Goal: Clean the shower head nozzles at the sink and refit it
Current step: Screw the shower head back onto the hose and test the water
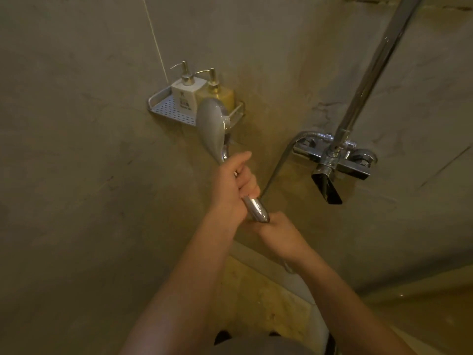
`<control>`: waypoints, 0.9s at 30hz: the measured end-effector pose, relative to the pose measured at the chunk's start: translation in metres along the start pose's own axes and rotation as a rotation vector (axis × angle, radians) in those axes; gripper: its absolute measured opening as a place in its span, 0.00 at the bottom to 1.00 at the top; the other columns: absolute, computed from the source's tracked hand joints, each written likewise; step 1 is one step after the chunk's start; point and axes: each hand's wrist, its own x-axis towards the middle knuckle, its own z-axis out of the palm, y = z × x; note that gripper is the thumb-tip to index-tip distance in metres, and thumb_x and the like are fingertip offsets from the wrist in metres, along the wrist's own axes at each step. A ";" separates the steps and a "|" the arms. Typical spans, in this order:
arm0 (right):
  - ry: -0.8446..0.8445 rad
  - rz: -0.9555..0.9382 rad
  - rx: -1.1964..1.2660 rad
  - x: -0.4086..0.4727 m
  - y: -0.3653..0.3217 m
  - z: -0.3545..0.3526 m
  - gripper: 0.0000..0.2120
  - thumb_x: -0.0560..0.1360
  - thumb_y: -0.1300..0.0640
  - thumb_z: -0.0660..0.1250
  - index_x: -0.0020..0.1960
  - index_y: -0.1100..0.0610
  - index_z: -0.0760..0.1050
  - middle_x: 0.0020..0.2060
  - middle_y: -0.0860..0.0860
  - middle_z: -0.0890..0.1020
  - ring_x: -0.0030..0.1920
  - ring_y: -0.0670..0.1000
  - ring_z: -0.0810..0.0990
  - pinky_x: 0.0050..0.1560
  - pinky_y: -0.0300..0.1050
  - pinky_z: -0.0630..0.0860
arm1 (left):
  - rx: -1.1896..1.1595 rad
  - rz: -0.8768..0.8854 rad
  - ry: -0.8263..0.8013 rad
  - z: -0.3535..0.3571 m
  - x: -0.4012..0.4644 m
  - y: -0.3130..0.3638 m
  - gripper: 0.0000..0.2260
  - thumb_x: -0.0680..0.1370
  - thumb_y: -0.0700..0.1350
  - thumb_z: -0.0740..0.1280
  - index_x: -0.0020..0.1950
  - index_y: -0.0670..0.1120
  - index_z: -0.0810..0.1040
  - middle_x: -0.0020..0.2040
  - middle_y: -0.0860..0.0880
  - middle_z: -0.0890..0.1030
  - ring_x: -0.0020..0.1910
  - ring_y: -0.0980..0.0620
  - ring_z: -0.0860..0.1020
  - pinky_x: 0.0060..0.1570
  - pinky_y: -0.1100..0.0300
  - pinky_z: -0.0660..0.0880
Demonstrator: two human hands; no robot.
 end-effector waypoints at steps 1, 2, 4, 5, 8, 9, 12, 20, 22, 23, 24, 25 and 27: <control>-0.097 0.062 0.098 -0.002 -0.003 -0.002 0.18 0.74 0.55 0.71 0.31 0.51 0.64 0.24 0.49 0.63 0.24 0.47 0.58 0.28 0.43 0.53 | -0.015 -0.027 -0.115 -0.005 0.003 0.003 0.23 0.78 0.42 0.66 0.25 0.51 0.61 0.18 0.54 0.57 0.14 0.56 0.57 0.18 0.65 0.56; -0.207 0.120 0.176 -0.003 -0.006 -0.005 0.20 0.73 0.55 0.71 0.30 0.50 0.62 0.23 0.49 0.62 0.23 0.47 0.56 0.26 0.43 0.50 | -0.047 -0.057 -0.246 -0.009 0.005 0.006 0.23 0.77 0.42 0.65 0.23 0.50 0.63 0.17 0.55 0.58 0.13 0.56 0.58 0.17 0.65 0.56; -0.471 0.196 0.263 -0.004 -0.007 -0.008 0.23 0.74 0.53 0.69 0.27 0.48 0.59 0.21 0.47 0.60 0.20 0.44 0.55 0.23 0.39 0.47 | -0.203 -0.142 -0.537 -0.018 0.007 0.007 0.20 0.79 0.41 0.64 0.26 0.48 0.69 0.18 0.54 0.60 0.14 0.55 0.59 0.18 0.64 0.59; -0.619 0.218 0.309 -0.003 -0.006 -0.007 0.24 0.74 0.51 0.68 0.25 0.48 0.60 0.20 0.45 0.60 0.18 0.43 0.55 0.21 0.37 0.47 | -0.305 -0.172 -0.642 -0.020 0.006 0.006 0.19 0.80 0.40 0.63 0.29 0.47 0.70 0.19 0.54 0.60 0.15 0.55 0.58 0.18 0.64 0.59; -1.002 0.278 0.511 0.000 -0.002 0.001 0.23 0.69 0.48 0.73 0.22 0.48 0.65 0.17 0.43 0.59 0.17 0.42 0.53 0.15 0.32 0.49 | -0.395 -0.150 -0.724 -0.025 -0.003 0.003 0.14 0.80 0.38 0.62 0.35 0.47 0.65 0.19 0.55 0.60 0.14 0.58 0.58 0.18 0.66 0.58; -1.083 0.282 0.564 0.000 -0.002 0.003 0.23 0.68 0.48 0.75 0.22 0.49 0.66 0.18 0.44 0.58 0.17 0.43 0.52 0.15 0.31 0.50 | -0.394 -0.155 -0.757 -0.025 -0.002 0.004 0.13 0.80 0.38 0.63 0.36 0.46 0.65 0.19 0.55 0.61 0.14 0.58 0.60 0.18 0.66 0.60; -1.007 0.276 0.588 0.000 -0.003 0.009 0.22 0.69 0.51 0.72 0.22 0.50 0.64 0.18 0.44 0.59 0.15 0.41 0.56 0.15 0.31 0.55 | -0.313 -0.202 -0.683 -0.019 -0.001 0.009 0.10 0.79 0.44 0.68 0.45 0.43 0.68 0.23 0.51 0.68 0.19 0.54 0.68 0.23 0.61 0.70; 0.225 -0.028 -0.093 0.005 0.019 0.035 0.20 0.69 0.54 0.68 0.24 0.61 0.69 0.19 0.53 0.69 0.23 0.52 0.70 0.27 0.56 0.72 | 0.460 0.099 0.100 -0.007 -0.015 -0.005 0.13 0.73 0.53 0.76 0.49 0.48 0.77 0.38 0.51 0.78 0.36 0.54 0.77 0.43 0.55 0.77; 0.301 -0.100 -0.253 0.007 0.023 0.034 0.19 0.65 0.49 0.67 0.23 0.59 0.65 0.19 0.50 0.65 0.26 0.52 0.66 0.28 0.53 0.66 | 0.436 0.173 0.179 -0.001 -0.024 -0.013 0.10 0.76 0.47 0.74 0.46 0.49 0.74 0.36 0.51 0.74 0.33 0.55 0.74 0.38 0.57 0.75; 0.306 -0.141 -0.285 0.007 0.024 0.033 0.16 0.63 0.49 0.65 0.23 0.57 0.66 0.18 0.49 0.63 0.27 0.52 0.65 0.28 0.51 0.64 | 0.423 0.218 0.217 0.002 -0.027 -0.015 0.10 0.77 0.45 0.74 0.44 0.48 0.72 0.33 0.51 0.72 0.30 0.55 0.72 0.33 0.59 0.74; 0.293 -0.177 -0.276 0.006 0.023 0.031 0.13 0.63 0.51 0.65 0.23 0.53 0.69 0.17 0.49 0.62 0.26 0.51 0.64 0.28 0.48 0.62 | 0.389 0.244 0.243 0.003 -0.028 -0.016 0.12 0.77 0.44 0.73 0.40 0.48 0.70 0.30 0.51 0.70 0.27 0.55 0.70 0.29 0.59 0.71; 0.265 -0.202 -0.228 0.004 0.021 0.030 0.12 0.64 0.54 0.67 0.23 0.51 0.70 0.17 0.48 0.62 0.25 0.48 0.62 0.27 0.46 0.60 | 0.335 0.243 0.259 0.003 -0.028 -0.015 0.15 0.77 0.43 0.73 0.37 0.48 0.68 0.26 0.51 0.67 0.24 0.54 0.67 0.27 0.60 0.67; 0.183 -0.206 -0.101 0.000 0.015 0.027 0.20 0.67 0.63 0.69 0.21 0.54 0.65 0.18 0.45 0.60 0.25 0.43 0.58 0.25 0.43 0.56 | 0.178 0.152 0.273 0.003 -0.026 -0.010 0.20 0.78 0.42 0.72 0.33 0.50 0.64 0.23 0.52 0.61 0.21 0.54 0.61 0.24 0.61 0.60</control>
